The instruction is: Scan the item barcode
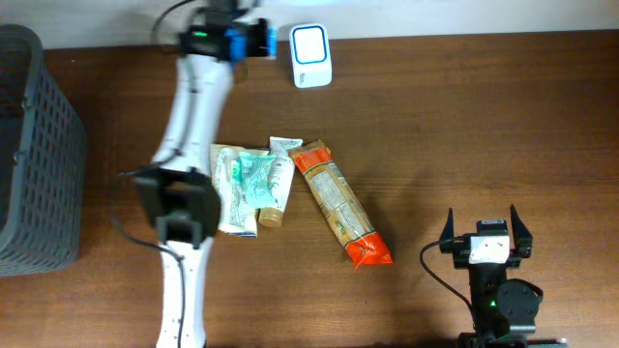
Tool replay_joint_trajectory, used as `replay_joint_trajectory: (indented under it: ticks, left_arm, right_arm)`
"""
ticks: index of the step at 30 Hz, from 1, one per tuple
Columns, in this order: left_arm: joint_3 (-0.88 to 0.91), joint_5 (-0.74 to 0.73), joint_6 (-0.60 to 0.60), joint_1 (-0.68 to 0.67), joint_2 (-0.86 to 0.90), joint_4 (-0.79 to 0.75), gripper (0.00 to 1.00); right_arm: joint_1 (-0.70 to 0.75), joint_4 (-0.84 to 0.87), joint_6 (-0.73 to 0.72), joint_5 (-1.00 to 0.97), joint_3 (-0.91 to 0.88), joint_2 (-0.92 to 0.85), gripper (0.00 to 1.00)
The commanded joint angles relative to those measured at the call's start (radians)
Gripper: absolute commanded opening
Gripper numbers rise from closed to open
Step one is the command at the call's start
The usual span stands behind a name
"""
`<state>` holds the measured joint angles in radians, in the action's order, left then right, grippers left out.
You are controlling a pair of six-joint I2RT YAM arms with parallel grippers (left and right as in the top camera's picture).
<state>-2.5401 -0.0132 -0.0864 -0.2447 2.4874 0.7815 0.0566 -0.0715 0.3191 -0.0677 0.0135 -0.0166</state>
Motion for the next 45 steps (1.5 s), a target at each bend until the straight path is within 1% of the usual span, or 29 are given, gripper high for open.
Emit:
replay_joint_trajectory:
  ticks: [1, 4, 7, 13, 18, 20, 23, 30, 38, 41, 43, 45]
  left_arm:
    - [-0.011, 0.541, 0.212, -0.149, 0.039, -0.075, 0.00]
    - [-0.011, 0.739, 0.246, -0.210, 0.126, -0.183, 0.00]
    - [-0.011, 0.795, 0.246, -0.220, 0.193, -0.205, 0.00]
    - [-0.011, 0.807, 0.246, -0.220, 0.215, -0.212, 0.00]
    - [-0.014, 0.845, 0.327, -0.234, 0.214, -0.310, 0.00]
    - [-0.018, 0.846, 0.328, -0.248, 0.214, -0.322, 0.00]
    - [-0.017, 0.788, 0.327, -0.259, 0.214, -0.325, 0.00]
    - [-0.017, 0.750, 0.328, -0.278, 0.214, -0.343, 0.00]
    - [-0.018, 0.751, 0.328, -0.285, 0.212, -0.337, 0.00]
    - [-0.018, 0.743, 0.316, -0.303, 0.191, -0.299, 0.00]
    - [-0.018, 0.618, 0.245, -0.316, 0.156, -0.225, 0.00]
    - [-0.018, 0.425, 0.198, -0.317, 0.125, -0.161, 0.00]
  right_arm:
    - [0.003, -0.002, 0.003, -0.016, -0.008, 0.004, 0.99]
    - [0.003, -0.002, 0.003, -0.016, -0.008, 0.004, 0.99]
    - [0.003, -0.002, 0.003, -0.016, -0.008, 0.004, 0.99]
    - [0.003, -0.002, 0.003, -0.016, -0.008, 0.004, 0.99]
    - [0.003, -0.002, 0.003, -0.016, -0.008, 0.004, 0.99]
    - [0.003, -0.002, 0.003, -0.016, -0.008, 0.004, 0.99]
    - [0.003, -0.002, 0.003, -0.016, -0.008, 0.004, 0.99]
    - [0.003, -0.002, 0.003, -0.016, -0.008, 0.004, 0.99]
    - [0.003, -0.002, 0.003, -0.016, -0.008, 0.004, 0.99]
    - [0.003, -0.002, 0.003, -0.016, -0.008, 0.004, 0.99]
    - [0.003, -0.002, 0.003, -0.016, -0.008, 0.004, 0.99]
    - [0.003, -0.002, 0.003, -0.016, -0.008, 0.004, 0.99]
